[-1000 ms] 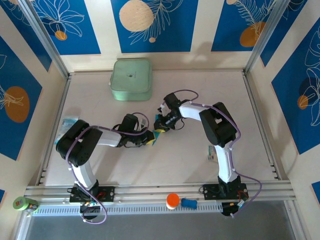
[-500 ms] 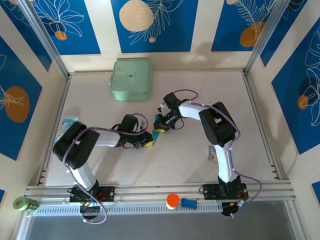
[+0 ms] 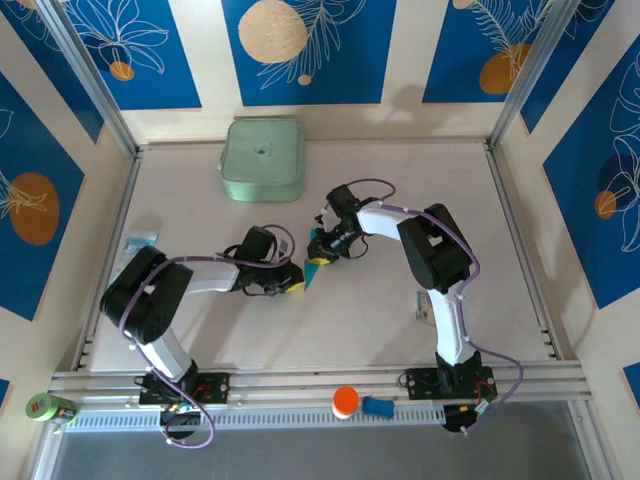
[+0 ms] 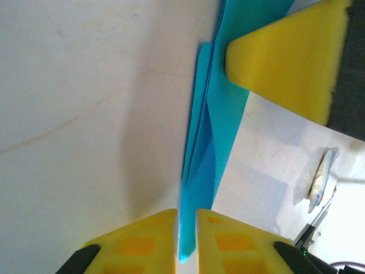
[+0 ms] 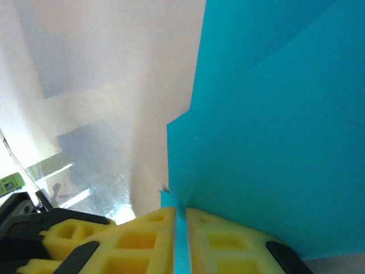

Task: Fold a paper plane with a square sheet of paper (pick it up from the middle)
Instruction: Fold the wing for the fifth time at the center of the table.

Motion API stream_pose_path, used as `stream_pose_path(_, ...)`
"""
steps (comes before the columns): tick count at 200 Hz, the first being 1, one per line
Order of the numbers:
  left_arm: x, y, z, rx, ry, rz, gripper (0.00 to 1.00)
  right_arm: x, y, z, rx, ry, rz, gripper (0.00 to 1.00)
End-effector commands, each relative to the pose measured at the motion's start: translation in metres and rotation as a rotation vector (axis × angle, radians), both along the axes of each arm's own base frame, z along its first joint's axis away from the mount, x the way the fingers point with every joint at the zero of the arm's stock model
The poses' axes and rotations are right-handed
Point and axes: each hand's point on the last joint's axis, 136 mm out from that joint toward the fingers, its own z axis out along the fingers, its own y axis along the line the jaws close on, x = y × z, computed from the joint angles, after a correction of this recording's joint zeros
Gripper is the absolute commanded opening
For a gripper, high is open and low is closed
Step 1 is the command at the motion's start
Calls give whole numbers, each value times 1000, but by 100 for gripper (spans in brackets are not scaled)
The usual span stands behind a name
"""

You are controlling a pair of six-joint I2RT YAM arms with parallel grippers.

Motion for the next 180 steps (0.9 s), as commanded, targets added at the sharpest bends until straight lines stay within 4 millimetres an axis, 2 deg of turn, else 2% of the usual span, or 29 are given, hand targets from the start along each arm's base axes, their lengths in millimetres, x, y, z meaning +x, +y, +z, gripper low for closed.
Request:
stream_pose_path(1,10,12,22,74,-76,26,18,-13,-21,-40,-137,87,-30,15)
stream_pose_path(13,14,8,34,46,-115,26,18,-13,-21,-40,-138,90,-30,15)
stream_pose_path(31,18,-8,49,-30,-156,2,17,-14,-21,-40,-138,92,-31,15)
stream_pose_path(45,18,-23,52,-67,-162,-26,15,-14,-21,-41,-139,94,-32,15)
stream_pose_path(65,18,-35,46,-73,-149,-55,12,-13,-20,-40,-137,95,-35,15)
stream_pose_path(123,15,-45,23,-54,-94,-92,9,-15,-21,-41,-141,102,-35,14)
stream_pose_path(180,8,-41,8,-5,-61,-108,9,-15,-22,-43,-149,111,-37,14)
